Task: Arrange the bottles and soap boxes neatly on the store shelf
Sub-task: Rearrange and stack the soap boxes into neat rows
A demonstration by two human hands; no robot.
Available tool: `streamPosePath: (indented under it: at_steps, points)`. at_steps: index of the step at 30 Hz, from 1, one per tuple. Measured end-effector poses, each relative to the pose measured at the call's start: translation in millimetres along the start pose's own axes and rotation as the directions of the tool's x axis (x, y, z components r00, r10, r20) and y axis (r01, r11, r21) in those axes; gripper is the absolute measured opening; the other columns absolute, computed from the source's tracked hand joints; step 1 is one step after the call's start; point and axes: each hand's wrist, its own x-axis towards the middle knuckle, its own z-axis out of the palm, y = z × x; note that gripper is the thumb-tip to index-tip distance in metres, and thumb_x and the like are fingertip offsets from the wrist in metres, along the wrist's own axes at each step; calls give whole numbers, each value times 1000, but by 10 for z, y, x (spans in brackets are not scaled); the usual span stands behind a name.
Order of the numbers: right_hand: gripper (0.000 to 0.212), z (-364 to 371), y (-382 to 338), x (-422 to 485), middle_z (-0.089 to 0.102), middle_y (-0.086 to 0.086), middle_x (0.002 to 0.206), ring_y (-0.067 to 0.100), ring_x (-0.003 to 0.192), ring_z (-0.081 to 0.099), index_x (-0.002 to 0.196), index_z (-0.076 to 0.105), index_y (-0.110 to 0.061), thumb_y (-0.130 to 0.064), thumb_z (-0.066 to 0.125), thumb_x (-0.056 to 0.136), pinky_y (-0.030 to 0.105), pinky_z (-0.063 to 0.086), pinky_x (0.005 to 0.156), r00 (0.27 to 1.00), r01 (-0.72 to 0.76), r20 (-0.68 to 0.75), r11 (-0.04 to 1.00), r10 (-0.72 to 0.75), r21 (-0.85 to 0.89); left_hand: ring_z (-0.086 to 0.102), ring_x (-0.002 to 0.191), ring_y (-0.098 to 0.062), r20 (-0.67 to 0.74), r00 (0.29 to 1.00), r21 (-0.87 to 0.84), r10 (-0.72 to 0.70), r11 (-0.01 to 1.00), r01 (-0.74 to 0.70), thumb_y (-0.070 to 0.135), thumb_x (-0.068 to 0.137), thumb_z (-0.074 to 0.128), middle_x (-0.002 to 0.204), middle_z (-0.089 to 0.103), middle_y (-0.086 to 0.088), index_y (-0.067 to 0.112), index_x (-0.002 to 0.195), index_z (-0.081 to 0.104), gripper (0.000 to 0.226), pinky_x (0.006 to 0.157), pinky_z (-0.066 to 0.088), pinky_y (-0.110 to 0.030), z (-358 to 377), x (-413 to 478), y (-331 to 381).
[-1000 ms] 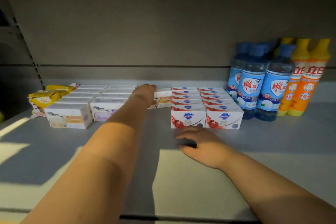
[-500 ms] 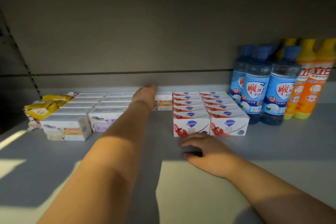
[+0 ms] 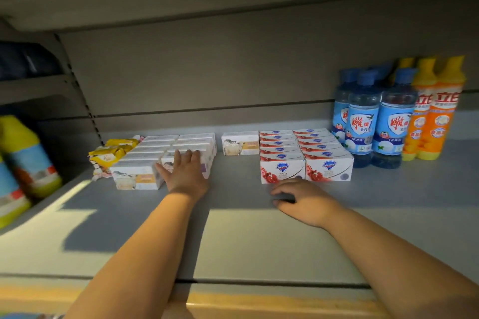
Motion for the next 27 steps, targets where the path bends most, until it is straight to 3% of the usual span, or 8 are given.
streamPosePath:
  at_steps: [5, 10, 13, 19, 22, 23, 25, 27]
  points:
    - [31, 11, -14, -34, 57, -9, 125, 11, 114, 48, 118, 61, -28, -37, 58, 88, 24, 40, 97, 1000, -13, 0, 1000, 13, -22, 12, 145, -21, -90, 996, 26, 4, 1000, -1, 13, 88, 47, 151, 27, 3, 28, 143, 26, 60, 109, 3, -66, -62, -119, 4]
    - [30, -5, 13, -6, 57, -11, 124, 8, 110, 50, 117, 61, -31, -38, 58, 87, 24, 41, 95, 1000, -26, 10, 1000, 26, -6, 23, 135, -29, -150, 989, 125, 7, 992, 12, 21, 87, 51, 141, 30, -4, 30, 144, 23, 65, 111, 14, -60, -97, -97, -26]
    - [31, -2, 23, 6, 58, -11, 124, 7, 110, 51, 117, 62, -31, -37, 59, 86, 22, 41, 95, 1000, -29, -4, 1000, 29, 6, 26, 131, -30, -172, 985, 177, -4, 984, 35, 24, 86, 54, 136, 31, -7, 27, 136, 35, 54, 110, 18, -55, -130, -80, -5]
    - [26, 0, 15, -9, 61, -10, 118, 8, 106, 54, 112, 65, -27, -33, 60, 87, 22, 42, 93, 1000, -14, -22, 1000, 15, 19, 22, 134, -32, -187, 982, 137, 21, 991, 5, 24, 83, 57, 135, 38, -6, 32, 127, 42, 47, 111, 2, -62, -126, -38, -37]
    - [22, 0, 24, -31, 63, -10, 113, 6, 101, 56, 109, 67, -27, -28, 58, 89, 20, 43, 89, 999, -1, -37, 999, 3, 34, 50, 112, -31, -300, 954, -189, -10, 981, -49, 44, 85, 59, 100, 58, 0, 25, 101, 44, 29, 102, 26, -49, -182, -15, -82]
    - [21, -5, 33, -33, 63, -9, 112, 5, 99, 57, 108, 67, -27, -27, 58, 89, 18, 43, 87, 999, 3, -51, 999, -1, 35, 56, 94, -27, -338, 940, -391, -43, 915, -99, 46, 85, 61, 81, 55, 4, 23, 90, 40, 32, 85, 36, -33, -217, -34, -58]
    - [21, -11, 45, -25, 64, -9, 109, 3, 94, 58, 108, 67, -26, -25, 59, 89, 14, 43, 82, 997, 6, -83, 997, 0, 73, 54, 67, -9, -381, 921, -691, -87, 688, -221, 40, 80, 70, 63, 45, 9, 23, 77, 36, 38, 53, 34, -13, -291, -118, 45]
    - [21, -5, 33, -29, 64, -11, 107, -2, 92, 58, 109, 66, -27, -23, 61, 89, 8, 43, 79, 995, 5, -97, 984, 12, 180, 48, 57, -1, -405, 906, -813, -124, 503, -294, 28, 75, 77, 61, 45, 11, 25, 71, 37, 40, 48, 36, -10, -361, -214, 182]
